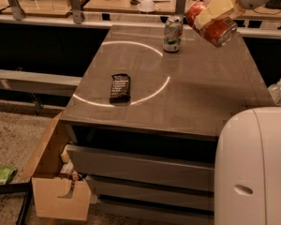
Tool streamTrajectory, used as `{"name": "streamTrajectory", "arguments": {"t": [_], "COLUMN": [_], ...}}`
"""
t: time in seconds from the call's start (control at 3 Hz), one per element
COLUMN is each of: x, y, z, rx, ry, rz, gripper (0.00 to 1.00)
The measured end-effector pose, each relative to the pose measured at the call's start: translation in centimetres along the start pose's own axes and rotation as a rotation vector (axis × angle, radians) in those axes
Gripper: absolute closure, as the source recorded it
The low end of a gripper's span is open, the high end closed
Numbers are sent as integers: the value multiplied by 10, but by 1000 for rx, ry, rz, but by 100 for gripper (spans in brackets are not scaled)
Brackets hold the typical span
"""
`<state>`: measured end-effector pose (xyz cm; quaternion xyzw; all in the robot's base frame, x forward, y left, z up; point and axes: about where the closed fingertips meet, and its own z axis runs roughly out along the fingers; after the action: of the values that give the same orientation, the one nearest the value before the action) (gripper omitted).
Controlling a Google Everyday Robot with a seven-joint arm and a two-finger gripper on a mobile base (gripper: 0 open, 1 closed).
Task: Place coke can upright
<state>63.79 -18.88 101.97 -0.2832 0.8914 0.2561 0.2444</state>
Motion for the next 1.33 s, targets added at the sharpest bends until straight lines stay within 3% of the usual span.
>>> {"name": "streamTrajectory", "arguments": {"t": [0.67, 1.0, 1.33], "x": [-13, -18, -29], "y": [-17, -35, -21], "z": [5, 4, -18], "rx": [27, 54, 84], "ry": [-73, -175, -309], "rz": [20, 43, -25], "gripper": [100, 100, 100]}}
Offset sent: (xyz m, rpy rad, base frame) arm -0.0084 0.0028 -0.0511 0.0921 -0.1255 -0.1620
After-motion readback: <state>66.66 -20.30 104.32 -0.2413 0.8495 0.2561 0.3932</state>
